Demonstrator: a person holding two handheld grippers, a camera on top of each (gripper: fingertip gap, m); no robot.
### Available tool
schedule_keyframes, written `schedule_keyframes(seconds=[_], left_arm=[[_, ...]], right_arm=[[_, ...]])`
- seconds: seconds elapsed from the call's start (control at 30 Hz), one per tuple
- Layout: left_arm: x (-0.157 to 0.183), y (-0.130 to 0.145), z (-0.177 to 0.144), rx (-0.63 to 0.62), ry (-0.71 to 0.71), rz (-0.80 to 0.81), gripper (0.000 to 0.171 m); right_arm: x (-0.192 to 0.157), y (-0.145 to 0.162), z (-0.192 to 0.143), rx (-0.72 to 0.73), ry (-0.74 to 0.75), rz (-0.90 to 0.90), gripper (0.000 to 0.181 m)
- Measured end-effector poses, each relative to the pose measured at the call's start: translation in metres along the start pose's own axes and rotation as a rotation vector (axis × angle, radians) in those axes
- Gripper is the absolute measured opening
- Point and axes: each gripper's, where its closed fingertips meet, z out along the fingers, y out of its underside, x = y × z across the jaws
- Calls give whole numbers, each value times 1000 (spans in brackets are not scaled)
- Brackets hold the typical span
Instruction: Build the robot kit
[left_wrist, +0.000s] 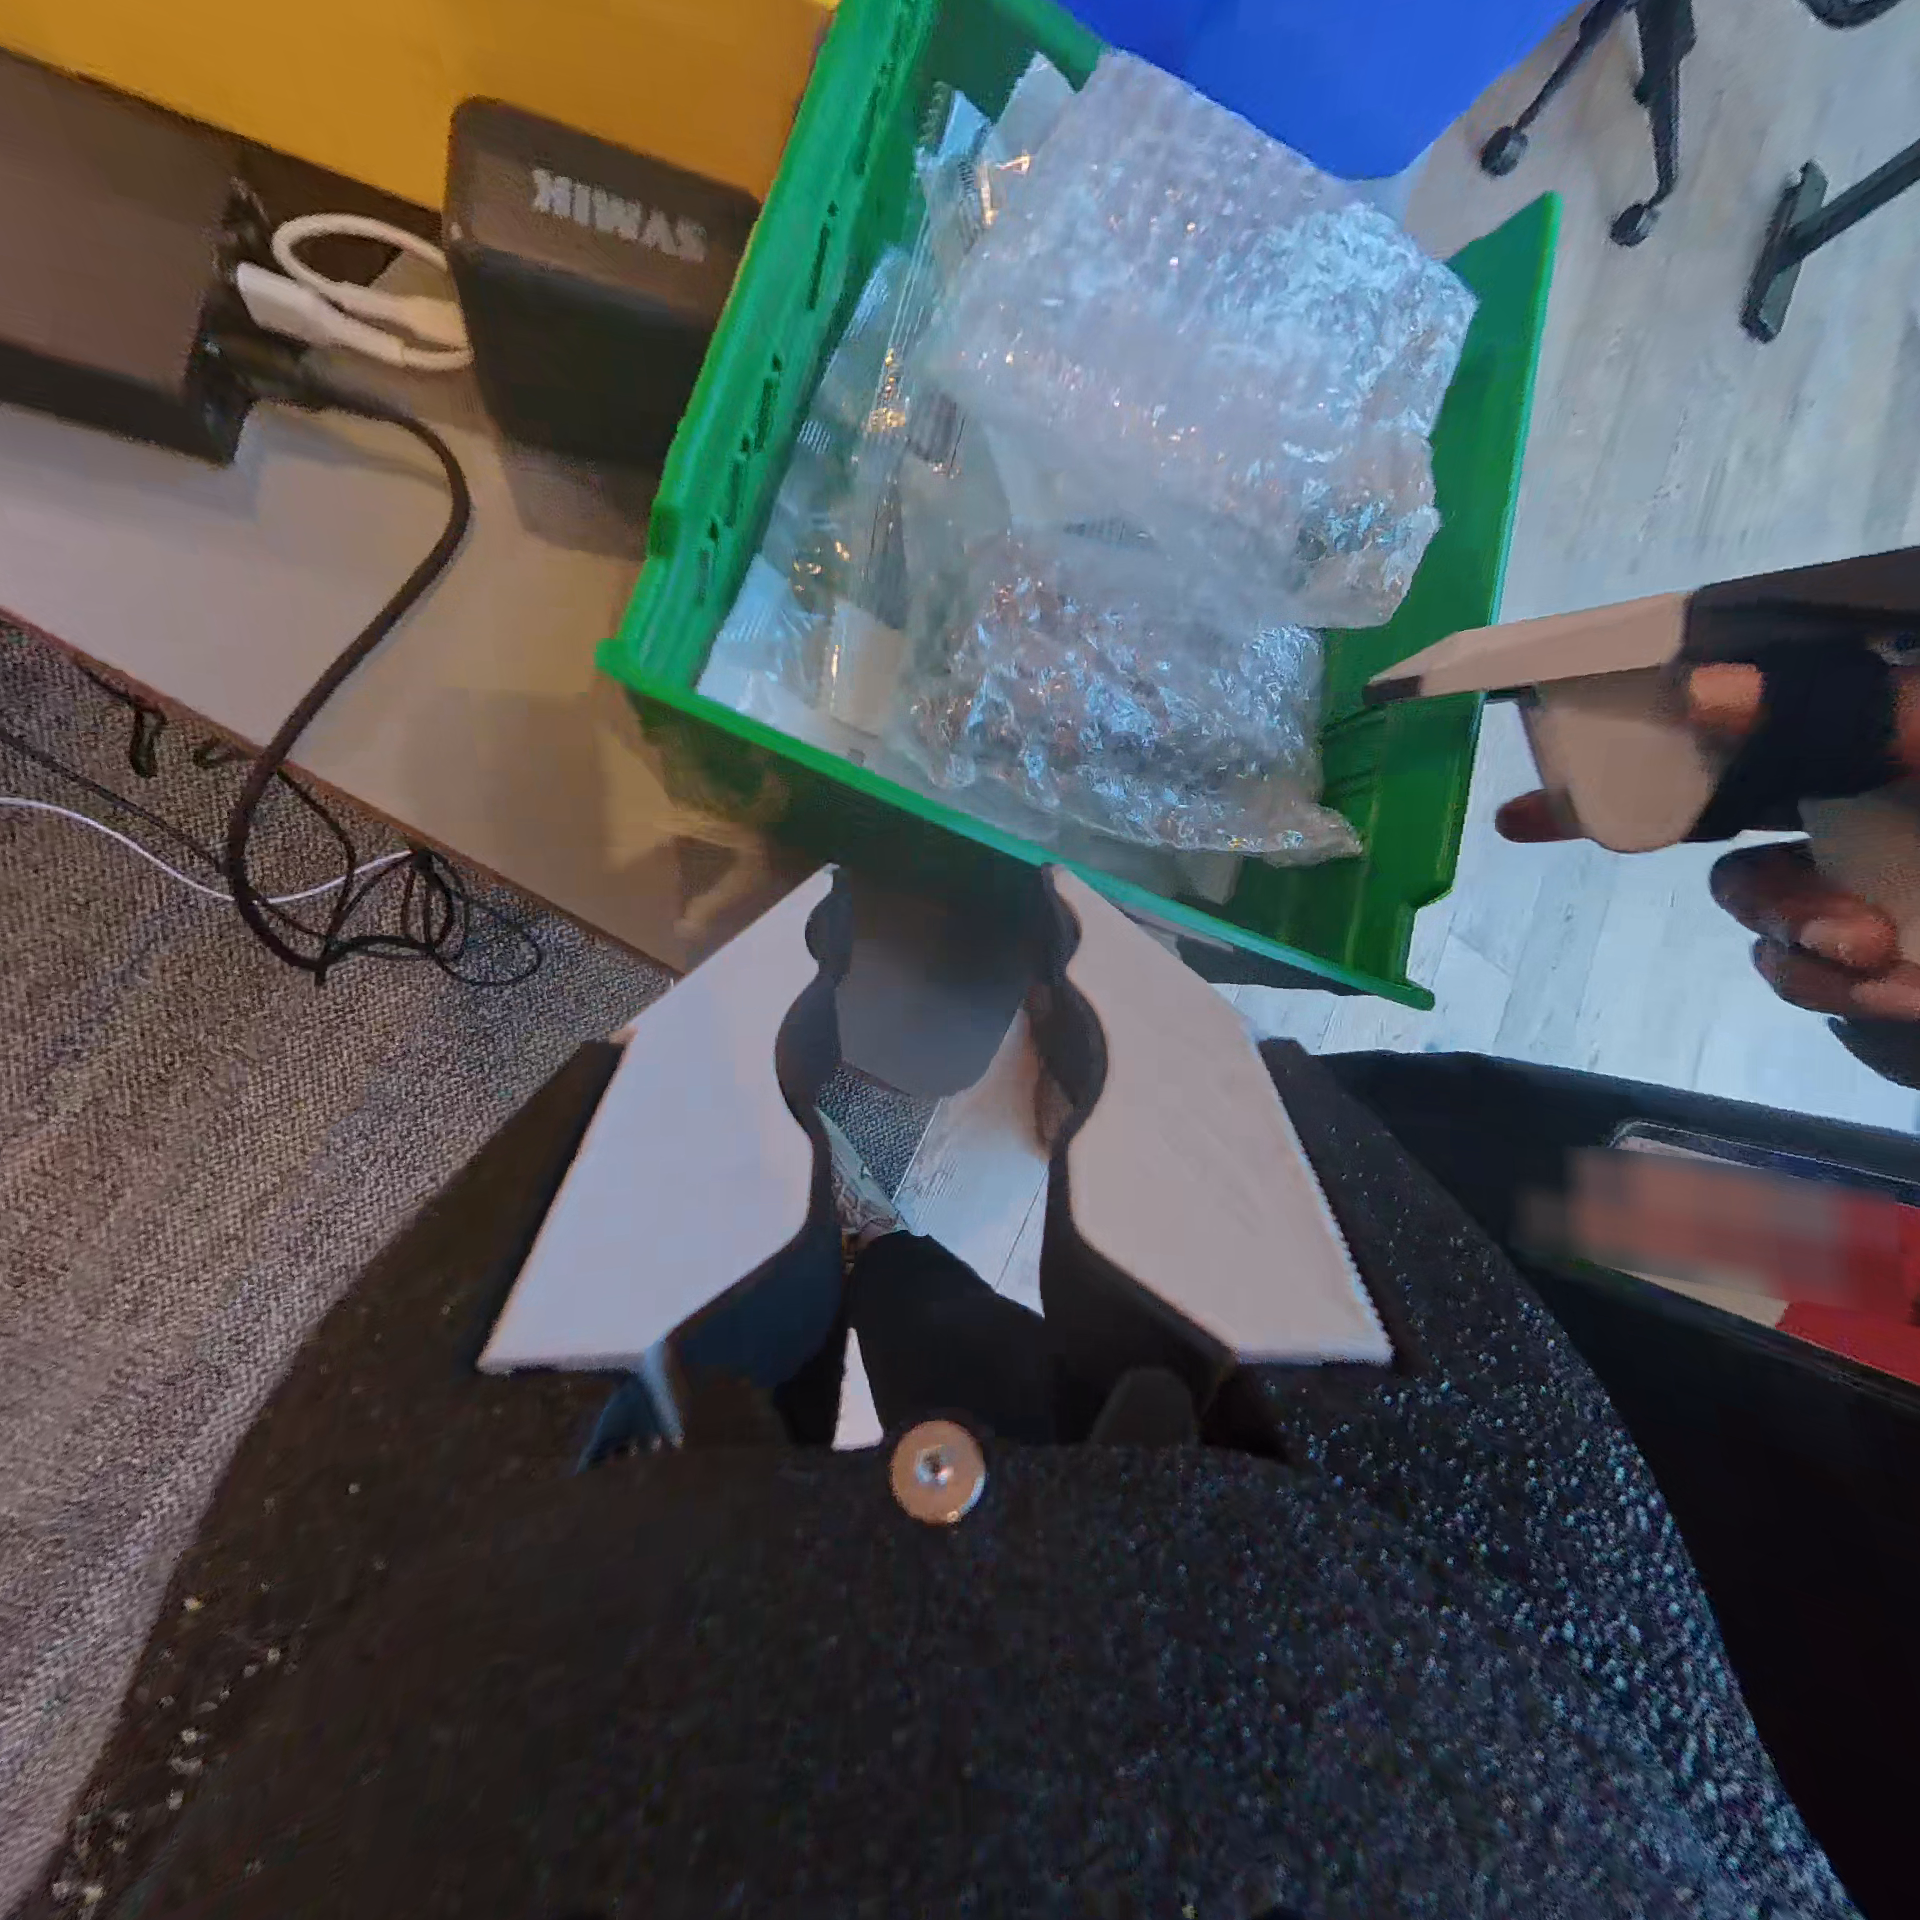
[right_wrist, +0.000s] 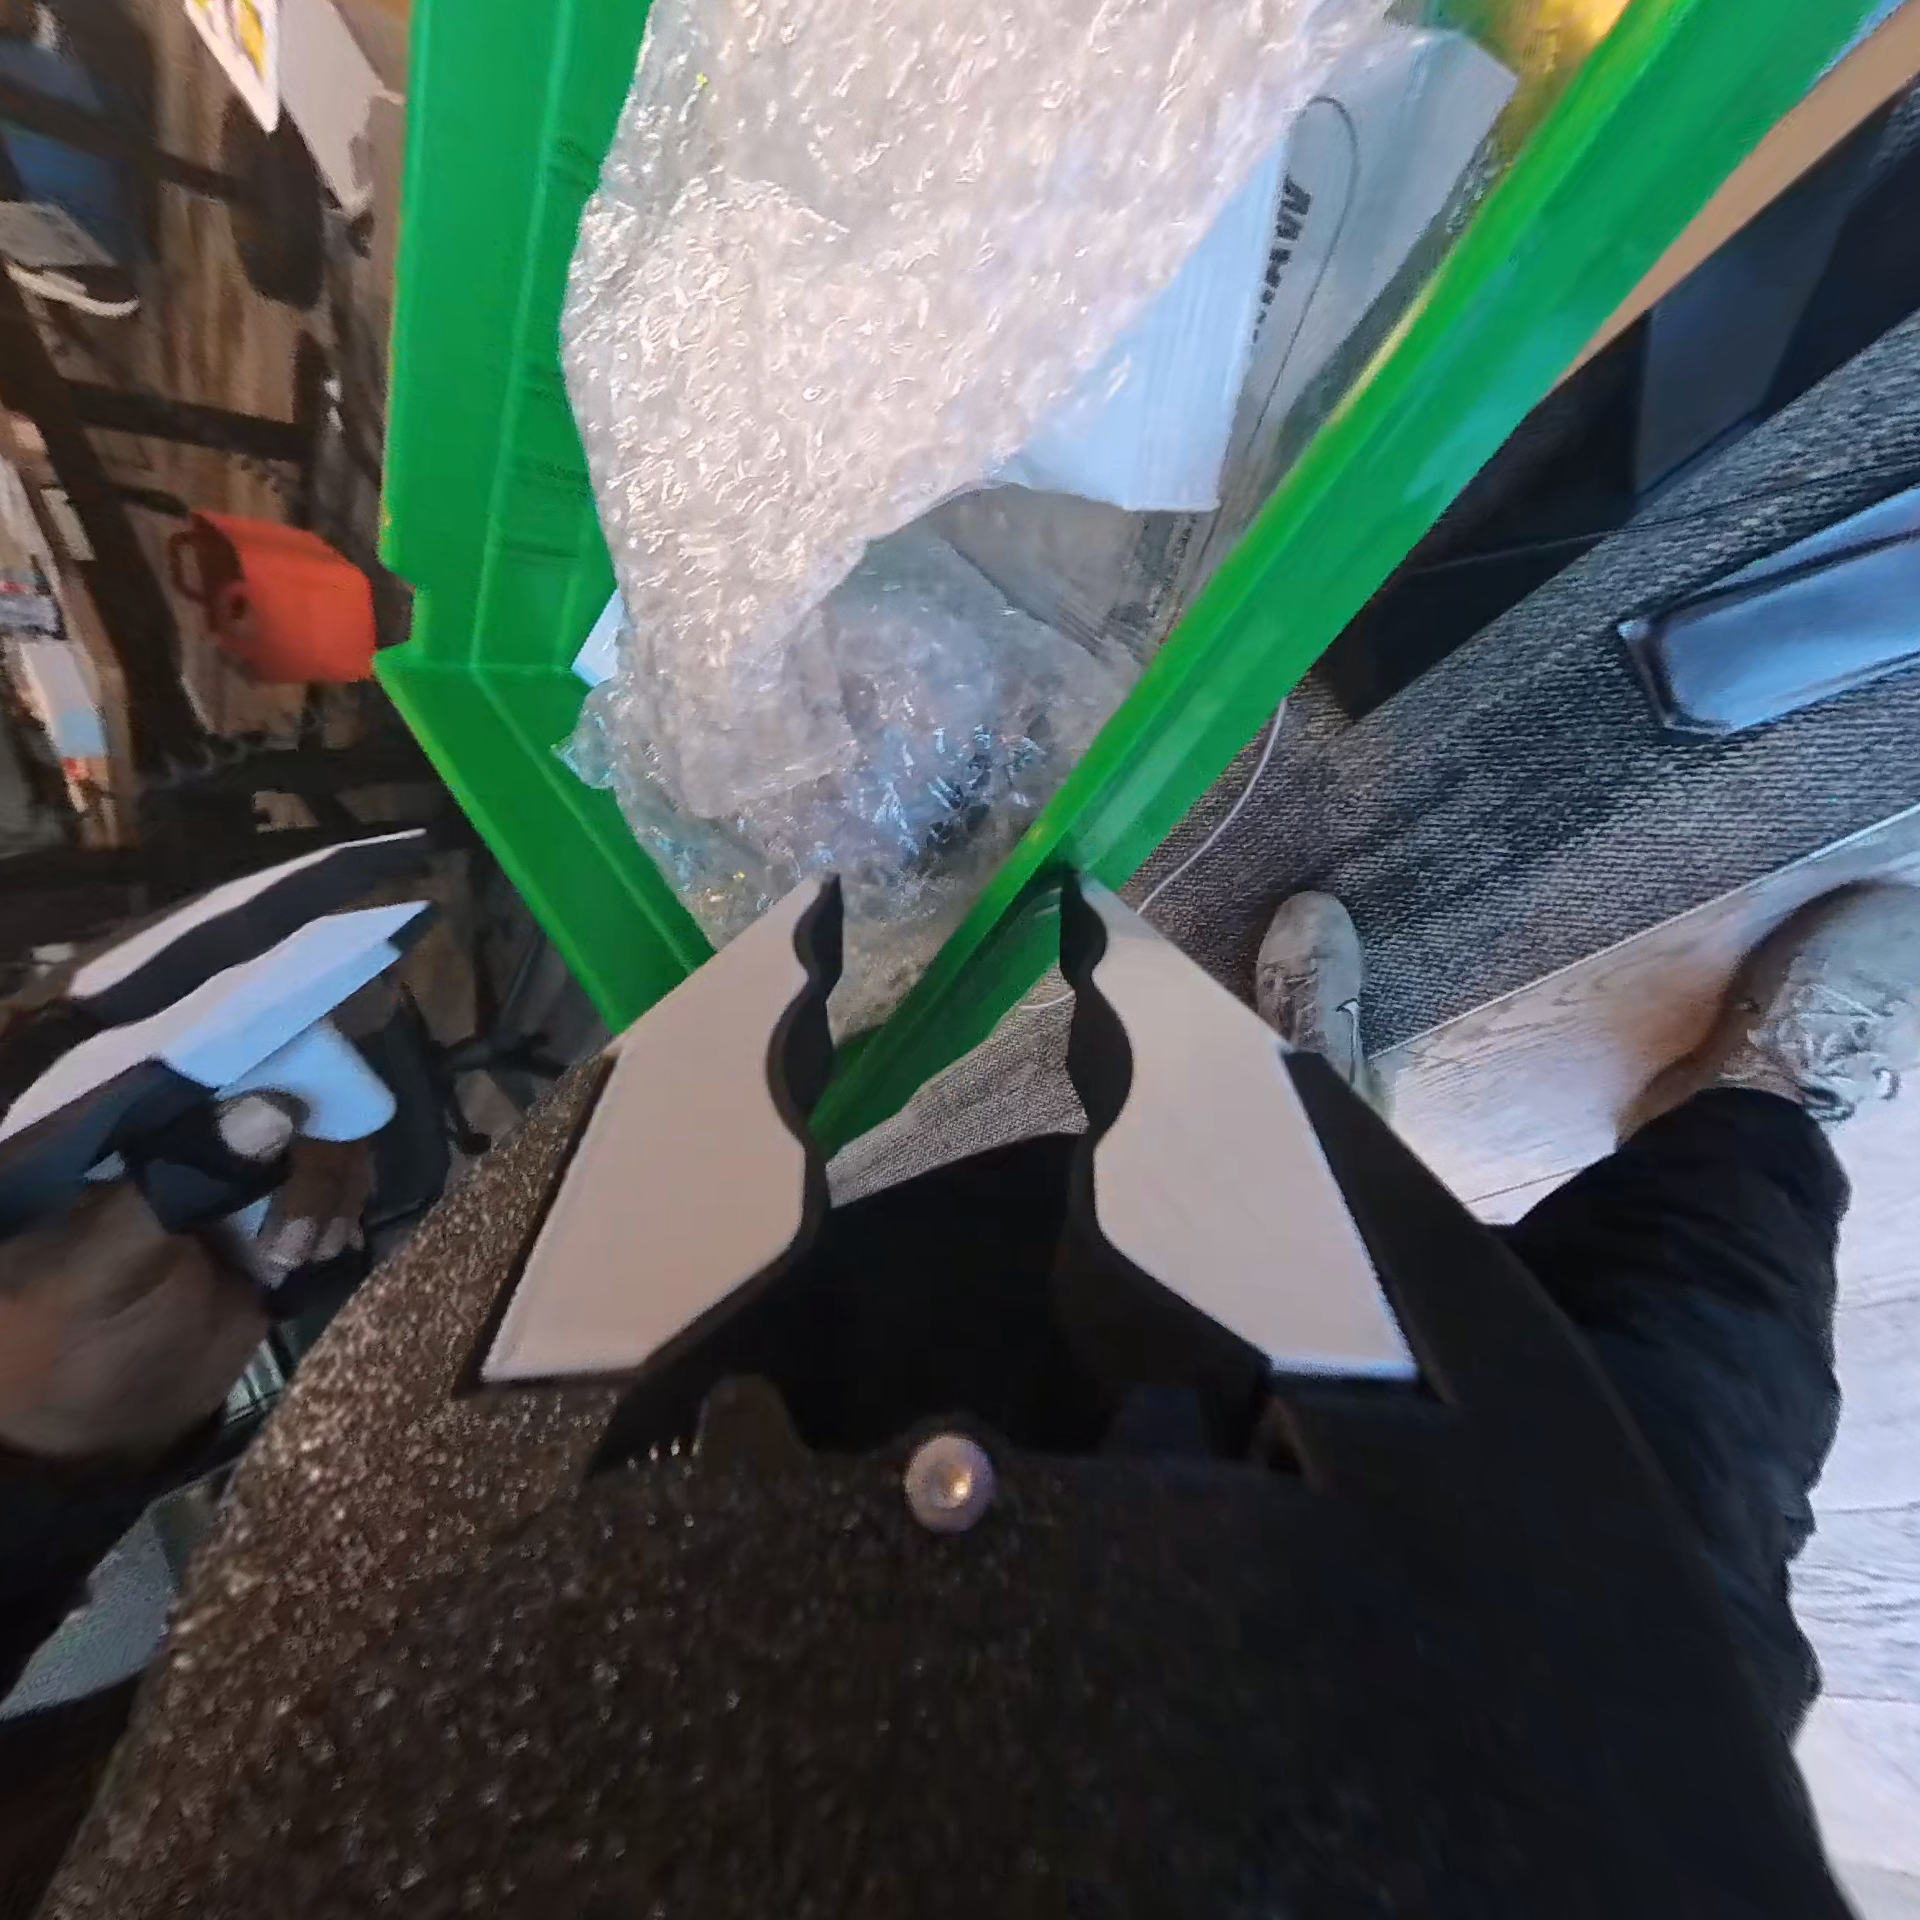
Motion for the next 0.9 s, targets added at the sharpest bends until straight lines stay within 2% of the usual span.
schedule_keyframes(seconds=[0.03,0.17,0.3,0.4,0.5,0.77,0.9], left_arm=[[-3,1,1,6,-5,-15,35],[-9,6,13,-7,16,-83,44],[-8,0,24,-27,66,-61,45],[-15,-7,26,-45,73,-42,45],[-19,-10,27,-64,81,-29,46],[-16,-14,27,-66,70,-23,33],[-22,-19,23,-41,25,-72,35]], right_arm=[[0,0,-3,-3,-16,-13,48],[2,-3,-15,14,-33,-60,47],[-2,-2,-4,-20,-4,-105,42],[1,-6,2,-18,57,-125,31],[-1,-5,4,-20,71,-147,31],[-8,-4,6,-63,37,-248,41],[-14,-2,10,-91,4,-340,41]])
